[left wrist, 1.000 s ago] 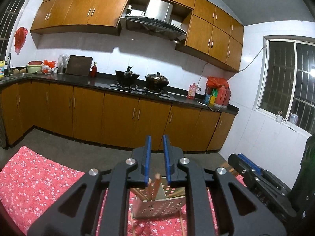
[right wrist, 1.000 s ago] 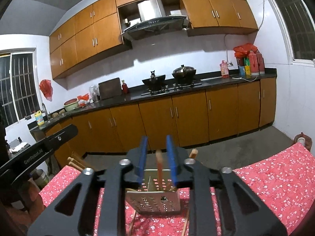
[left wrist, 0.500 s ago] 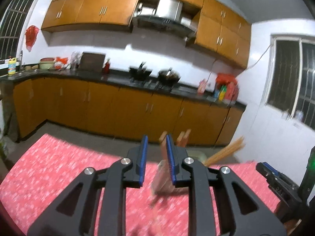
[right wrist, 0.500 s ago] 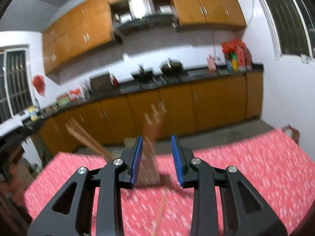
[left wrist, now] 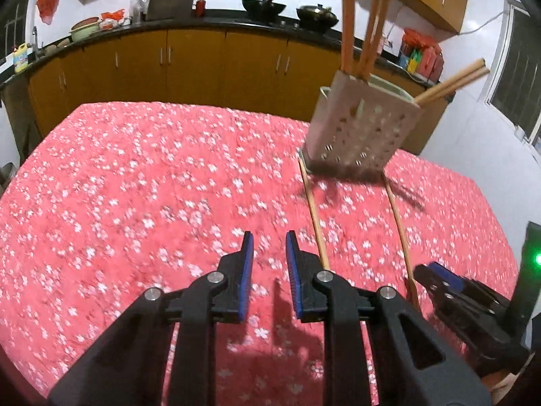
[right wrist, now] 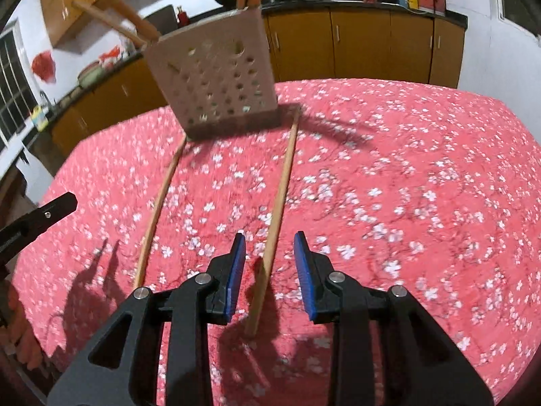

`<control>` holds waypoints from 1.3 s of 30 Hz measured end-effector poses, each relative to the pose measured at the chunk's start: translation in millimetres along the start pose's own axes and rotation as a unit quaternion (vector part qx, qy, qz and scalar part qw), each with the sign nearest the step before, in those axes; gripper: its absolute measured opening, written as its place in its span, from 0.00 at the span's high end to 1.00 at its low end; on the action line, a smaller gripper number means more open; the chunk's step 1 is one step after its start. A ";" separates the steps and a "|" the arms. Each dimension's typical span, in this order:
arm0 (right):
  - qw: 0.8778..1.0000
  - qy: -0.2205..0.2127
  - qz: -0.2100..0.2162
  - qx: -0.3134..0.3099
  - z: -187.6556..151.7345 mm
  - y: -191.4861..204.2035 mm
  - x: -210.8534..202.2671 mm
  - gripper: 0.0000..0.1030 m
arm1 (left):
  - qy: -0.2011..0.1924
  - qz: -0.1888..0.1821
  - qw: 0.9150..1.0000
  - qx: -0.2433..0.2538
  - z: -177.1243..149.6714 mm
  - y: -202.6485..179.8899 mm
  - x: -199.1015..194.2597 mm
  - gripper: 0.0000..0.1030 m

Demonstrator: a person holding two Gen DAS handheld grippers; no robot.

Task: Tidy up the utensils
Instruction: 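Move both open tools back down toward the remaining chopsticks, then close the left tool on a chopstick while the right tool grasps another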

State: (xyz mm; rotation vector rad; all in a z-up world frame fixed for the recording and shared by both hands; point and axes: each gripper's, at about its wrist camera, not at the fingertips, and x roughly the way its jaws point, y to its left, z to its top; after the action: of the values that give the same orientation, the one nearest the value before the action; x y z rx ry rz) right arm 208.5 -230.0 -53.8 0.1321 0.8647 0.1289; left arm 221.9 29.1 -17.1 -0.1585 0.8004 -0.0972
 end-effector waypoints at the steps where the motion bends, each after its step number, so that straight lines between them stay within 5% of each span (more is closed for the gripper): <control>1: 1.000 0.004 -0.007 -0.003 -1.2 0.6 4.2 0.70 | 0.001 -0.001 1.000 0.002 -2.5 -1.0 0.4 0.80; 4: 1.000 0.003 -0.021 -0.007 -7.3 -2.9 8.9 0.75 | 0.006 -0.012 1.000 0.009 -8.9 -7.7 1.2 0.78; 7: 0.999 -0.001 -0.034 -0.005 -7.5 -6.8 10.6 0.92 | 0.014 -0.021 1.000 0.011 -7.2 -16.8 6.2 0.73; 14: 0.995 -0.002 -0.071 0.064 -3.2 -46.2 3.7 0.92 | 0.040 -0.038 0.998 0.029 -23.2 -43.0 20.9 0.73; 22: 0.991 -0.009 -0.094 0.099 -3.2 -82.9 -12.4 0.92 | 0.064 -0.006 0.996 0.057 -38.5 -63.1 40.6 0.74; 26: 0.994 -0.009 -0.076 0.084 -2.7 -78.3 -14.7 0.92 | 0.062 0.023 0.995 0.071 -43.1 -68.4 47.6 0.91; 39: 0.999 -0.006 -0.038 0.034 14.1 -48.6 6.7 0.92 | 0.065 0.028 0.997 0.028 -0.2 2.3 68.5 0.92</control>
State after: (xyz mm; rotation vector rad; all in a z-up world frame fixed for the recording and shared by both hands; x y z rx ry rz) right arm 226.5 -277.6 -58.0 0.1633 0.8603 0.0272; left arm 269.3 21.3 -66.0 -0.0765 0.9310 -0.0787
